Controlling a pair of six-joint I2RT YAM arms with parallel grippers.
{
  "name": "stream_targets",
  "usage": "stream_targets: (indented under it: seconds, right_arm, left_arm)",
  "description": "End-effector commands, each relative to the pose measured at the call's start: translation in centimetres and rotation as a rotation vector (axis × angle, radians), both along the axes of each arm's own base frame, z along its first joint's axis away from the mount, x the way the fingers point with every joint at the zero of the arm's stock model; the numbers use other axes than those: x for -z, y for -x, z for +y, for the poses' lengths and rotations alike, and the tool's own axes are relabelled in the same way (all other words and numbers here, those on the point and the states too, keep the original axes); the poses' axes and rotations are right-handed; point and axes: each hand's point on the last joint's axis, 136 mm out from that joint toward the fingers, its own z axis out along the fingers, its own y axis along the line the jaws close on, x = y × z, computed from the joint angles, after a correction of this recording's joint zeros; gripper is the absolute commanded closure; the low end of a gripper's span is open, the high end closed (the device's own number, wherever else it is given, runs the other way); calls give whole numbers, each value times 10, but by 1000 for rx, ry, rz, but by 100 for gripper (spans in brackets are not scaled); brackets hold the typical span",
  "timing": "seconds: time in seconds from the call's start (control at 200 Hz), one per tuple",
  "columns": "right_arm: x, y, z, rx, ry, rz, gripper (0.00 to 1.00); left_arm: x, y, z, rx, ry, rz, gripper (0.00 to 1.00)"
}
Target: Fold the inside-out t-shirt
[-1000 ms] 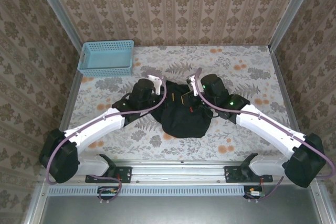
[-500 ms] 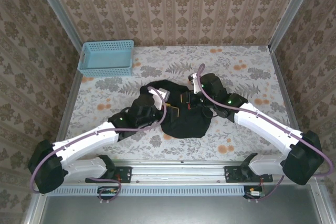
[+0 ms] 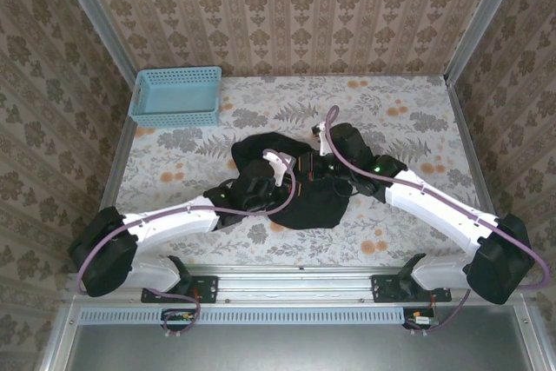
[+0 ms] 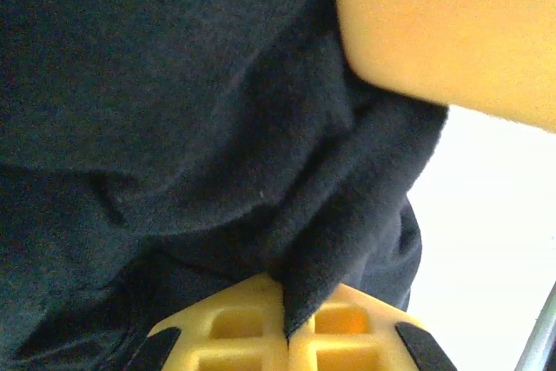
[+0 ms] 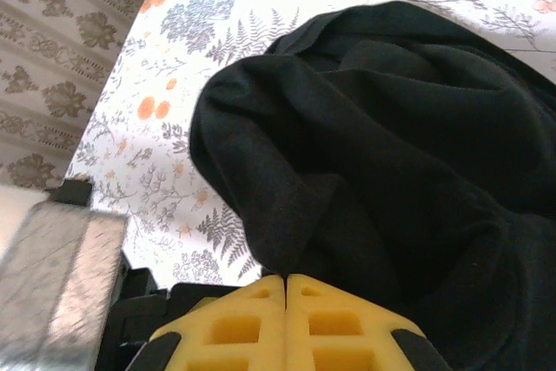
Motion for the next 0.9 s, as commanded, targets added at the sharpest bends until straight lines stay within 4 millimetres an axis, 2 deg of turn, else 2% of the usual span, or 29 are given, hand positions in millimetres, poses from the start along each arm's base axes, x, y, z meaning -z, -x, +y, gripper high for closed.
stream_targets:
  seconds: [0.0, 0.185, 0.35, 0.495, 0.67, 0.895]
  right_arm:
    - [-23, -13, -13, 83, -37, -16, 100]
    - [-40, -16, -20, 83, -41, -41, 100]
    - [-49, -18, -37, 116, -24, -58, 100]
    - [-50, -18, -61, 162, 8, -46, 100]
    - [-66, -18, -95, 231, 15, -75, 100]
    - [-75, -27, -89, 219, 0, -82, 100]
  left_arm:
    - [6, 8, 0, 29, -4, 6, 100]
    - [41, 19, 12, 36, -81, 48, 100]
    - [62, 25, 21, 42, -139, 65, 100]
    - [73, 26, 30, 36, -190, 64, 100]
    - [92, 32, 38, 73, -272, 71, 100]
    - [90, 59, 17, 227, -337, 22, 100]
